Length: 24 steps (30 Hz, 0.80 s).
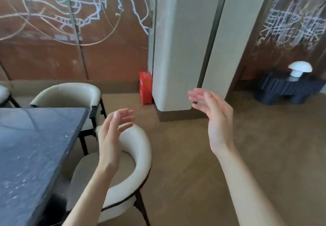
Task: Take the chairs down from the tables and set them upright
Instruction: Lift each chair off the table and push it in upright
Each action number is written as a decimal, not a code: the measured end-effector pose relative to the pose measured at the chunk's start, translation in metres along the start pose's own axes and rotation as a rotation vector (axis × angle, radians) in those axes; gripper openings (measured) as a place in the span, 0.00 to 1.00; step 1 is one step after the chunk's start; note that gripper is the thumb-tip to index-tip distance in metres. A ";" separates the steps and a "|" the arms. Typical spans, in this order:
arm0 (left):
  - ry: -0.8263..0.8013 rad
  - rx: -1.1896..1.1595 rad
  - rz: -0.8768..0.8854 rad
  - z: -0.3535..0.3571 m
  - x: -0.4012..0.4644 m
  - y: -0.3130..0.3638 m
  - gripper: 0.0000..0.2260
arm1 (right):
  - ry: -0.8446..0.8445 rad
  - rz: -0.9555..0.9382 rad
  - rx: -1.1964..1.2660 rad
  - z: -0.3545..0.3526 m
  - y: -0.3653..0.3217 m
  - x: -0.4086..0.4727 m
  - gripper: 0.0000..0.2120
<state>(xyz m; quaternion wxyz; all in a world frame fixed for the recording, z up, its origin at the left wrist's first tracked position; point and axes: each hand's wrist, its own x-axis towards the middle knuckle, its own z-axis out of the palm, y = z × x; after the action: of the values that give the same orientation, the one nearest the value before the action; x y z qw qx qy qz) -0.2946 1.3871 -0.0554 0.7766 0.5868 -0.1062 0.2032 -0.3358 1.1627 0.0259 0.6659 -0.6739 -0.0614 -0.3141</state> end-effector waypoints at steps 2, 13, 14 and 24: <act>0.066 0.075 0.023 0.015 0.035 -0.008 0.15 | -0.100 0.025 0.004 0.008 0.025 0.055 0.14; 0.151 0.068 -0.023 0.134 0.272 -0.227 0.18 | -0.369 0.103 -0.080 0.021 0.269 0.319 0.14; 0.128 0.043 -0.032 0.156 0.305 -0.246 0.19 | -0.370 0.106 -0.100 0.023 0.287 0.353 0.15; 0.208 0.136 0.073 0.196 0.569 -0.338 0.16 | -0.474 0.107 0.053 0.132 0.417 0.632 0.16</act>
<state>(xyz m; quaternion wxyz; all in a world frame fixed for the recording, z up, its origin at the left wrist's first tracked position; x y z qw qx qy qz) 0.3775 1.2314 -0.0627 0.7338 0.6097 -0.0321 0.2979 0.4206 1.0299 -0.0020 0.6661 -0.7133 -0.1884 -0.1098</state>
